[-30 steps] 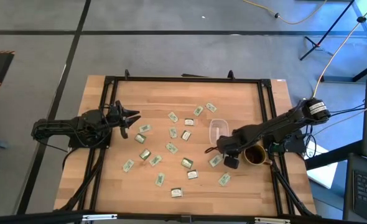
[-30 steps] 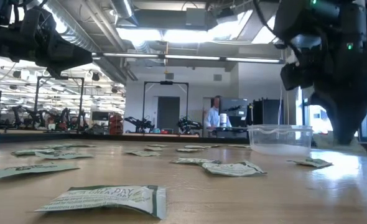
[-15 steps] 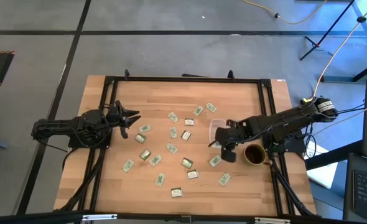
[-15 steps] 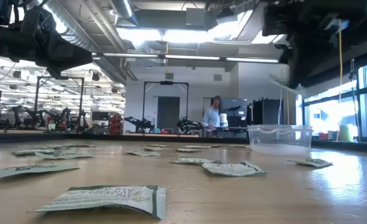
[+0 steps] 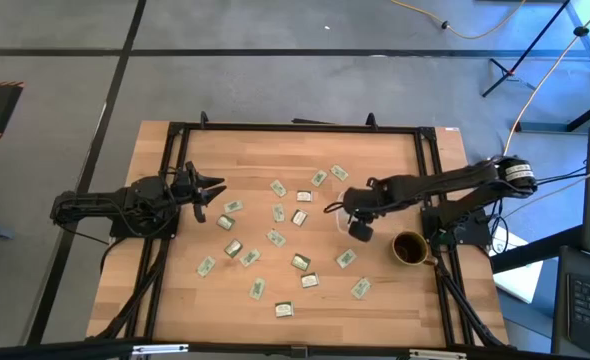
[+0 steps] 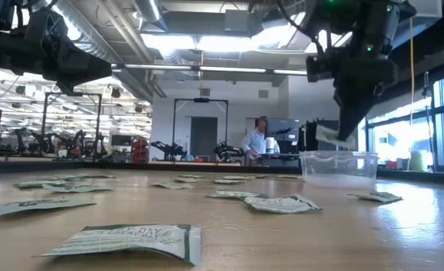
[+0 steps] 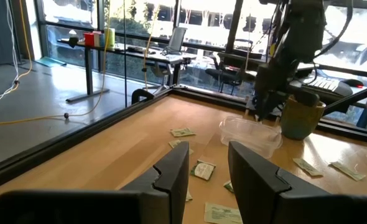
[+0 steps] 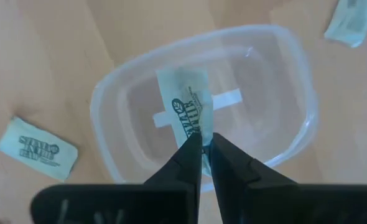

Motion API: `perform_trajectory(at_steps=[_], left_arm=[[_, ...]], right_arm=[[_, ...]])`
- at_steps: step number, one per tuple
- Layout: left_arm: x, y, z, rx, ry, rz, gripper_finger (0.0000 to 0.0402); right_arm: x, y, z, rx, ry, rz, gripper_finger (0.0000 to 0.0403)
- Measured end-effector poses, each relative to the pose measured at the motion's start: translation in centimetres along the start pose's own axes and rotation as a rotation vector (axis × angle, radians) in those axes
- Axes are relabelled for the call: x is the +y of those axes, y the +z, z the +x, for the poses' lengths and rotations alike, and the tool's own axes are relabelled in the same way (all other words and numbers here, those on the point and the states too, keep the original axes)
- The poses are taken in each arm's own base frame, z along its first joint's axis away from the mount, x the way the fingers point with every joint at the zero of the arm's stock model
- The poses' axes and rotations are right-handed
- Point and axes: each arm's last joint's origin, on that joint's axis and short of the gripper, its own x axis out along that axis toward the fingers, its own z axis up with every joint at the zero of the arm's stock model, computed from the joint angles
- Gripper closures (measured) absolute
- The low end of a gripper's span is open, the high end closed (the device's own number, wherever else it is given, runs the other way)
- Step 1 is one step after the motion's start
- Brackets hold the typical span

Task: Pick and place items into bin
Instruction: Put the stevia packet into the transparent bin

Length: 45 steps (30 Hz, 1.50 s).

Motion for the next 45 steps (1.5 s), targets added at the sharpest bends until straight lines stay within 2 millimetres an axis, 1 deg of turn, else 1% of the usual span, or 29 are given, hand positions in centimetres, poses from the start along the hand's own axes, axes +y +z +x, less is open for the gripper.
perform_trajectory(at_steps=[9, 17, 25, 29, 33, 37, 40, 45], left_arm=[[0.0, 0.0, 0.0, 0.000, 0.000, 0.000, 0.0295], [0.0, 0.0, 0.0, 0.000, 0.000, 0.000, 0.0295], [0.0, 0.0, 0.0, 0.000, 0.000, 0.000, 0.0295], [0.0, 0.0, 0.0, 0.000, 0.000, 0.000, 0.0295], [0.0, 0.0, 0.0, 0.000, 0.000, 0.001, 0.0295], [0.0, 0.0, 0.0, 0.000, 0.000, 0.001, 0.0295], [0.0, 0.0, 0.0, 0.000, 0.000, 0.000, 0.0295], [0.0, 0.0, 0.0, 0.001, 0.000, 0.001, 0.0295]], right_arm=[[0.3, 0.0, 1.7, 0.055, -0.020, -0.010, 0.0370], [0.3, -0.1, 1.9, 0.066, -0.021, -0.012, 0.0367], [0.2, -0.2, 1.9, 0.076, -0.026, 0.005, 0.0320], [0.2, -0.1, 1.4, 0.086, -0.029, -0.016, 0.0308], [1.1, 0.4, -0.1, 0.027, 0.009, -0.061, 0.0308], [2.8, 0.4, -1.6, -0.009, 0.093, -0.255, 0.0307], [4.4, 0.0, -2.2, -0.033, 0.126, -0.385, 0.0307], [7.0, -0.9, -2.8, -0.109, 0.187, -0.481, 0.0306]])
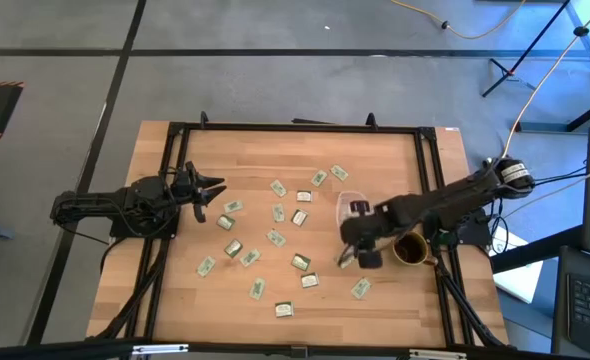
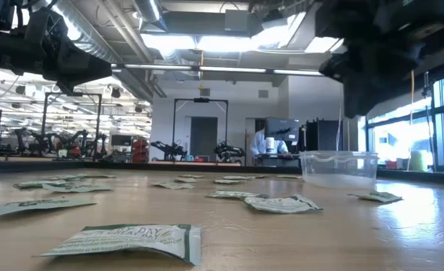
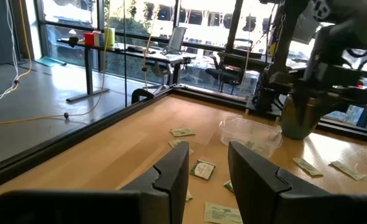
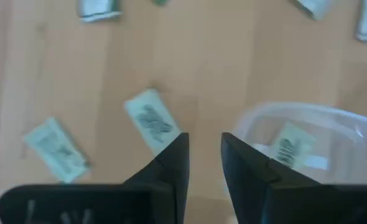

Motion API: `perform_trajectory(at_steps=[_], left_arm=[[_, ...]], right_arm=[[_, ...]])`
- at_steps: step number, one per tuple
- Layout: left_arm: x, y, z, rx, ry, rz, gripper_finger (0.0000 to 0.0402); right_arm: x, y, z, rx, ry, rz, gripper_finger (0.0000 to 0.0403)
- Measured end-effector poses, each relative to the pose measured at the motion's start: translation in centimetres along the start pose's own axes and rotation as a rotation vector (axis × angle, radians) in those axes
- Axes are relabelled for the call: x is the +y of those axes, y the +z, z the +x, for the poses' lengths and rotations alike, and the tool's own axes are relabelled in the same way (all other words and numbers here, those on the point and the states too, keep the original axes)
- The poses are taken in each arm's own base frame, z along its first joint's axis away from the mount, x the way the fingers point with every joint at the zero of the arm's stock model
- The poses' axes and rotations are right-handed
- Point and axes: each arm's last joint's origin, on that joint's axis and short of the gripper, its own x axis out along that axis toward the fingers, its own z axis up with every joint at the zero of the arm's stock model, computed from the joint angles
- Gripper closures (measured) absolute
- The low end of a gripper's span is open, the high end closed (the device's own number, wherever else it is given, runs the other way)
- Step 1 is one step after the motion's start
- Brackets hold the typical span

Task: Pick and place items into bin
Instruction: Put the stevia packet into the transparent bin

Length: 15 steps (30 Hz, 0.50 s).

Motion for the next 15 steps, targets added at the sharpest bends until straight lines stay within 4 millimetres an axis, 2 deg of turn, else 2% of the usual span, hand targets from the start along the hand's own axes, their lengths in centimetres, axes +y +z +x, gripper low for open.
perform_trajectory(at_steps=[7, 15], left_arm=[[0.0, 0.0, 0.0, -0.001, 0.000, 0.000, 0.0295], [0.0, 0.0, 0.0, -0.001, 0.000, 0.000, 0.0295]], right_arm=[[2.8, 1.1, -0.4, -0.154, 0.076, 0.102, 0.0306], [4.5, 1.0, 0.4, -0.145, 0.109, 0.002, 0.0304]])
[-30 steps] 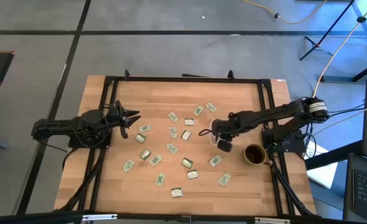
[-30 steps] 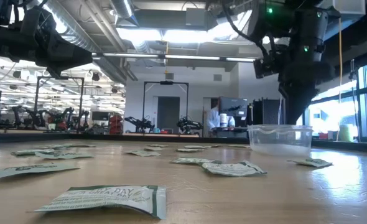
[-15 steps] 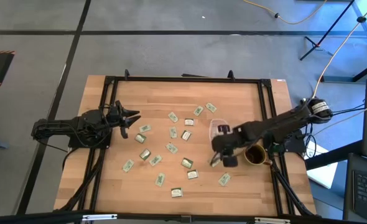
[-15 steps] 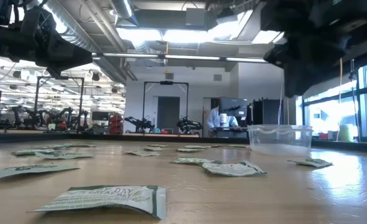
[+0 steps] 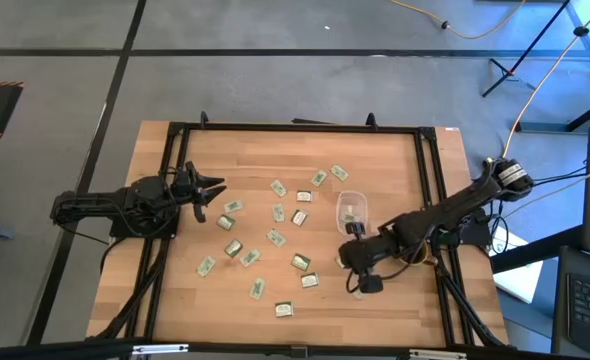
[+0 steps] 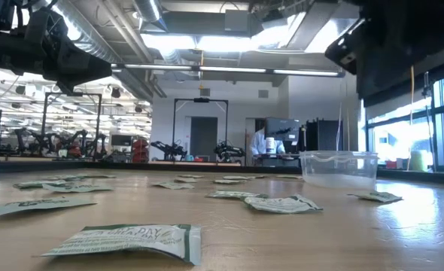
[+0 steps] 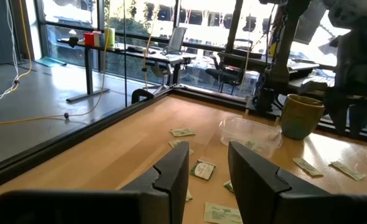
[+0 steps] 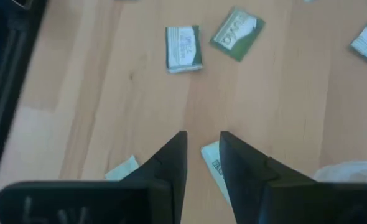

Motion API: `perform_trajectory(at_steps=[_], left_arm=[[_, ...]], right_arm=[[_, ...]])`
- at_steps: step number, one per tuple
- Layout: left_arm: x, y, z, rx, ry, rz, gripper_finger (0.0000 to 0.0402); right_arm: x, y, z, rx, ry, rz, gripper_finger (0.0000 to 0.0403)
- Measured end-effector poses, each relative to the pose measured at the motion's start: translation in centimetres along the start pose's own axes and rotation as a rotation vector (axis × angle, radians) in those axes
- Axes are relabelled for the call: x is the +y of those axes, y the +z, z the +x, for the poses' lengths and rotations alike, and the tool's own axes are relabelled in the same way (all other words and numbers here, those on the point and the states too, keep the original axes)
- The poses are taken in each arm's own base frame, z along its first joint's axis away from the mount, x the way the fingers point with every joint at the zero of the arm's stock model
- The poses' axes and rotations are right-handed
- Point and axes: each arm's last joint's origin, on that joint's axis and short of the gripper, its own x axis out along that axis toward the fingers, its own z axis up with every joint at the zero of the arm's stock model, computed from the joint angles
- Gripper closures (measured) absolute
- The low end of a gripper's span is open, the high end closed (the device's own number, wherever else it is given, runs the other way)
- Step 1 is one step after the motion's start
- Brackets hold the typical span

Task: Pick and place items into bin
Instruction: Put the stevia packet into the transparent bin

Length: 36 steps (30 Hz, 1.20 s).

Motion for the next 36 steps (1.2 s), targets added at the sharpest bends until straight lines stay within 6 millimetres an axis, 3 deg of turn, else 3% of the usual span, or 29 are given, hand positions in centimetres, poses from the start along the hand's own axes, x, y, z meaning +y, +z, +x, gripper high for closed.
perform_trajectory(at_steps=[9, 17, 36], left_arm=[[0.0, 0.0, 0.0, -0.004, 0.000, -0.001, 0.0295], [0.0, 0.0, 0.0, -0.004, 0.000, -0.001, 0.0295], [0.0, 0.0, 0.0, -0.004, 0.000, -0.001, 0.0295]], right_arm=[[0.1, -1.2, 4.8, 0.169, -0.041, -0.024, 0.0229], [0.4, -2.6, 8.0, 0.292, -0.037, -0.249, 0.0172], [-0.7, -2.2, 8.0, 0.278, -0.096, -0.242, 0.0179]])
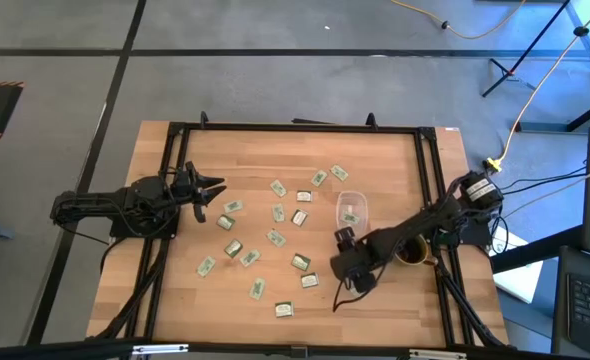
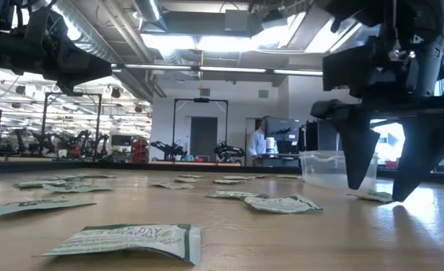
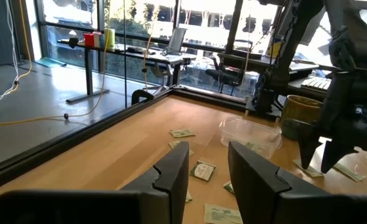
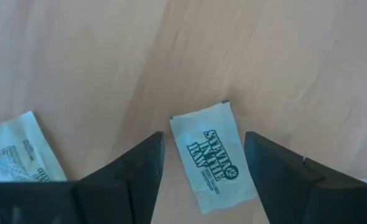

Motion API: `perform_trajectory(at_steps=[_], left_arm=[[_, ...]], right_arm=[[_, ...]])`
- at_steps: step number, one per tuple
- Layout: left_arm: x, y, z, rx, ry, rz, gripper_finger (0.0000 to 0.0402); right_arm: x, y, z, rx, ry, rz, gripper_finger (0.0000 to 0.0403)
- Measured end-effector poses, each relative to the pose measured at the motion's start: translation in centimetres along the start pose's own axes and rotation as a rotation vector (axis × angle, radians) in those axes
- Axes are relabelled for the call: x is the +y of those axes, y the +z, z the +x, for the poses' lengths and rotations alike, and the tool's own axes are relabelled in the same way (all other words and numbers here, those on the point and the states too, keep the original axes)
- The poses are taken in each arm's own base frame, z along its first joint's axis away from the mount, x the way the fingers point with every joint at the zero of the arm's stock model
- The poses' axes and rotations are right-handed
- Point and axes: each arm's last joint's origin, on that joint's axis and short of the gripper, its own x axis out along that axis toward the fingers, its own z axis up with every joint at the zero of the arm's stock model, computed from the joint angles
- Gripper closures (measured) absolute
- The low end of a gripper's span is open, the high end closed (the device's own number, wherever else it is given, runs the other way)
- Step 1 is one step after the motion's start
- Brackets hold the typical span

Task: Pick and place items into bin
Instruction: Put the stevia packet into the transparent bin

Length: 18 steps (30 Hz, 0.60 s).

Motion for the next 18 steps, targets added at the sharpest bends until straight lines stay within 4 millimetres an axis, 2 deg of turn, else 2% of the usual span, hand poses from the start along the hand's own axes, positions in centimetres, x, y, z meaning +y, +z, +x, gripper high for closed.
perform_trajectory(at_steps=[13, 18], left_arm=[[0.0, 0.0, 0.0, 0.001, 0.000, 0.000, 0.0295], [0.0, 0.0, 0.0, 0.001, 0.000, 0.000, 0.0295]], right_arm=[[-0.9, -0.2, 1.3, 0.052, 0.067, 0.064, 0.0180], [-0.9, -0.2, 1.3, 0.055, 0.068, 0.066, 0.0201]])
